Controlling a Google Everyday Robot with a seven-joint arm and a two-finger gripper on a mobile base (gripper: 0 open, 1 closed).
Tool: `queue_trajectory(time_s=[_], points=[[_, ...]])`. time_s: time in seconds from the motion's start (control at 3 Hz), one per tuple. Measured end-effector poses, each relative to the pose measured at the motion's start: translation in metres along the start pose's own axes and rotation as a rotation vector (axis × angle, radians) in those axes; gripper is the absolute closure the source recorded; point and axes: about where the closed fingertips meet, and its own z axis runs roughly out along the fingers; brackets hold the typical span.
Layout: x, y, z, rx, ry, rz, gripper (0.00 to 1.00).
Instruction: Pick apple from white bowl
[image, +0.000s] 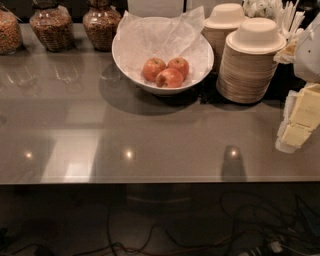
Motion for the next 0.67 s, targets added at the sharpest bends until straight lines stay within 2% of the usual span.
queue_trajectory(time_s=[0.33, 0.67], points=[[0.0000, 0.0000, 0.0000, 0.000, 0.000, 0.000, 0.00], [-0.0040, -0.0024, -0.0016, 0.021, -0.031, -0.028, 0.00]])
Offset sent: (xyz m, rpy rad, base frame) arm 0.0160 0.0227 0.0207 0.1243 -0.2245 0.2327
